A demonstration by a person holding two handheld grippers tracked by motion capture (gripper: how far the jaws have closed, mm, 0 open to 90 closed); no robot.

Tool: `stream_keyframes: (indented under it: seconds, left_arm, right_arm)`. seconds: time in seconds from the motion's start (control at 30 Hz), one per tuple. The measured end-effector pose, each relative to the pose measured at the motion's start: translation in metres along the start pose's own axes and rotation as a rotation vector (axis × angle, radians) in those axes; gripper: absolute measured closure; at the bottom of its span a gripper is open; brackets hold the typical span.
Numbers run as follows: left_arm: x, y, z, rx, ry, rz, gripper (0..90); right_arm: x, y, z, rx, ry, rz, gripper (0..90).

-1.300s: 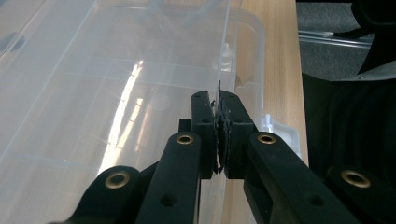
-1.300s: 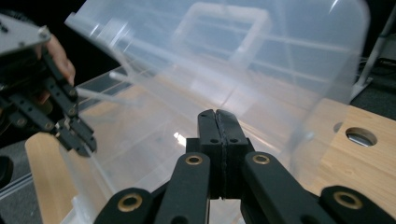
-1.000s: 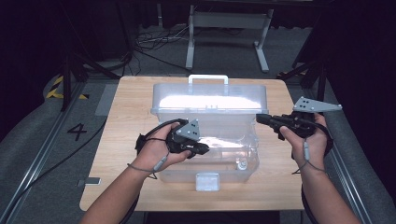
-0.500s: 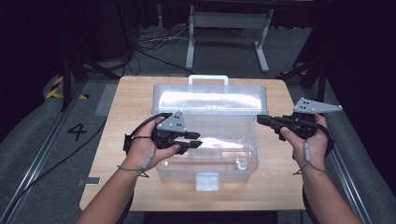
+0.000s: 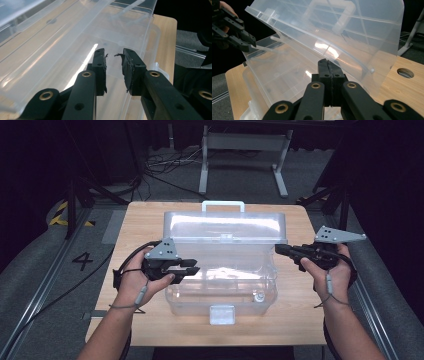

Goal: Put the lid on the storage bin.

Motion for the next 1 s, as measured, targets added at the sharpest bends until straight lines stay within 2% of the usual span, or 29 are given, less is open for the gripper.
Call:
stream_keyframes:
  seconds: [0.17, 0.2, 0.3, 0.53, 0.73, 1.0]
  left_arm:
    - [0.011, -0.006, 0.009, 0.047, 0.031, -0.016, 74.3]
    - [0.013, -0.009, 0.011, 0.071, 0.032, -0.016, 74.3]
    - [0.015, -0.013, 0.017, 0.101, 0.045, -0.015, 74.5]
    - [0.027, -0.019, 0.027, 0.159, 0.104, -0.034, 75.2]
    - [0.031, -0.022, 0.030, 0.203, 0.141, -0.064, 76.4]
    - [0.031, -0.023, 0.031, 0.233, 0.150, -0.074, 77.7]
  right_arm:
    - [0.001, -0.001, 0.001, 0.004, 0.000, 0.005, 90.0]
    - [0.001, -0.001, 0.001, 0.005, -0.001, 0.006, 90.0]
    - [0.002, -0.002, 0.002, 0.005, -0.002, 0.005, 90.0]
    - [0.002, -0.006, 0.003, -0.003, 0.007, -0.005, 90.0]
    - [0.003, -0.009, 0.004, -0.008, 0.017, -0.012, 90.0]
    - [0.004, -0.016, 0.007, -0.009, 0.020, -0.017, 90.0]
Point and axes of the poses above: each handheld gripper's, and its own axes: x roughly backward along the jaws, y roughly out of its top, z roughly to its left, the point moved 2 cm from there along -x, roughly forward along the jaws, and after that the axes turned 9 degrees about y, right-handed, at the moved point
